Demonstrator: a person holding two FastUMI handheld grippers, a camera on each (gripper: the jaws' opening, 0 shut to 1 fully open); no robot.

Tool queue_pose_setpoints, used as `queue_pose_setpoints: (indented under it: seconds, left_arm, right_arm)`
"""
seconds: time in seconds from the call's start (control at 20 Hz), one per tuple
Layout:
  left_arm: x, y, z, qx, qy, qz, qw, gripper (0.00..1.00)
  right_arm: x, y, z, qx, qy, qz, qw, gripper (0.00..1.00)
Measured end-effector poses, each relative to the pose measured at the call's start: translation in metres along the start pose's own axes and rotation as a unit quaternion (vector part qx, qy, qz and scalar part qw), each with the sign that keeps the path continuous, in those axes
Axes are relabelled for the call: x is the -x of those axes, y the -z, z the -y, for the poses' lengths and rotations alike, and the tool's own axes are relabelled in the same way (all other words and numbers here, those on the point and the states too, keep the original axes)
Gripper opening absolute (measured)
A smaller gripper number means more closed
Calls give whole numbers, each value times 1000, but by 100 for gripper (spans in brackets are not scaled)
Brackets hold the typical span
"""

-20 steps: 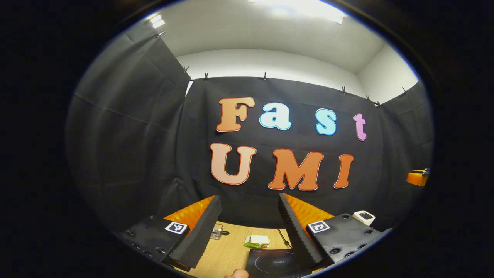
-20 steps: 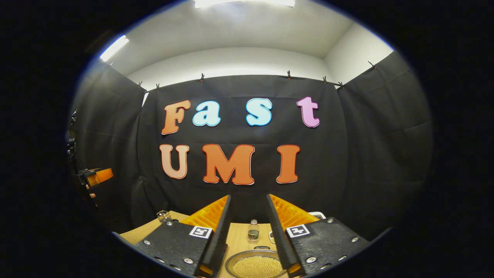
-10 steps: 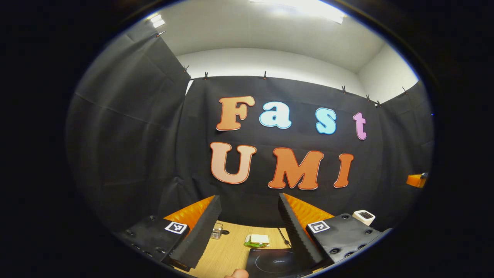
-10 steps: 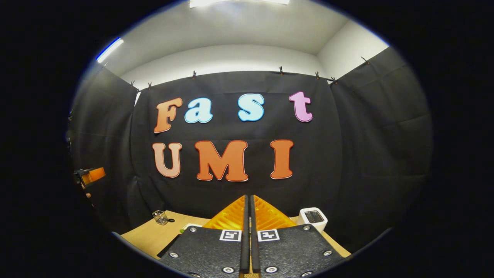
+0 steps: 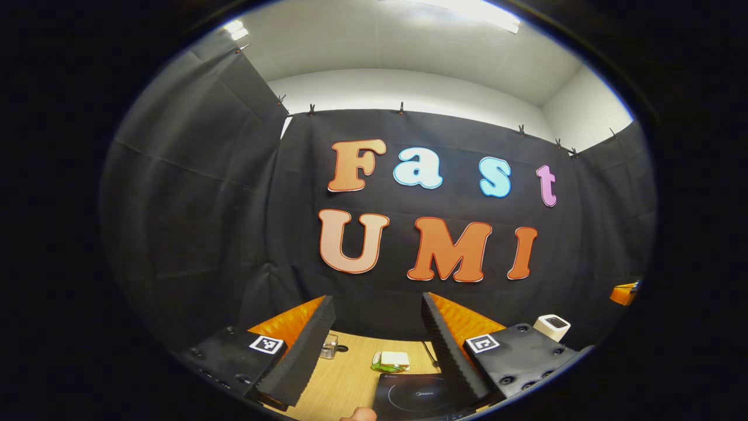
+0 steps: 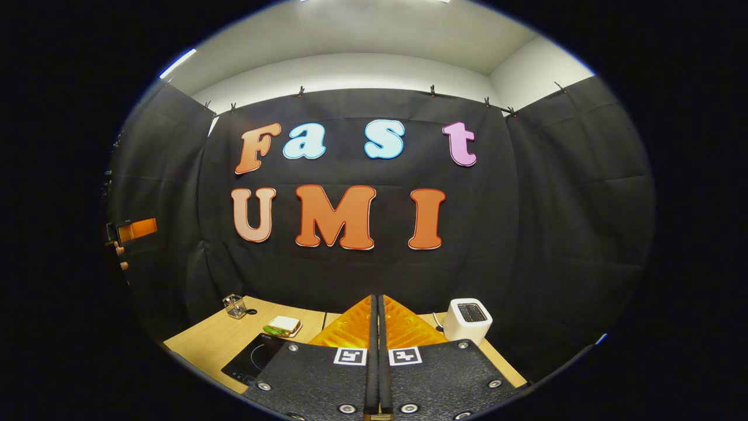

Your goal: First push the handle of the pot to place it horizontally, then grasp the pot with both hands and set it on the induction cooktop.

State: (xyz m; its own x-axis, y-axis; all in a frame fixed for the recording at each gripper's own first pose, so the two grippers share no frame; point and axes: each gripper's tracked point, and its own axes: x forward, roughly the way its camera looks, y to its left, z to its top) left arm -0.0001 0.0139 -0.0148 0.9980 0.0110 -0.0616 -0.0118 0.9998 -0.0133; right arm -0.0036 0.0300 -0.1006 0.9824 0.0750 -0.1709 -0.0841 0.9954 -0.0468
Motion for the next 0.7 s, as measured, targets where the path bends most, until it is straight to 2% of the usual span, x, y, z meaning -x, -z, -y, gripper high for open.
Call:
queue_pose_setpoints:
  seconds: [0.4,0.7]
  left_arm:
    - [1,2,1,-7,1,1,1000,98]
    - [9,1,2,-12,4,5,1000,98]
  right_arm:
    - [17,54,-15,13,-16,-25,999,0]
    - [26,110,-25,2,-28,-67,997,0]
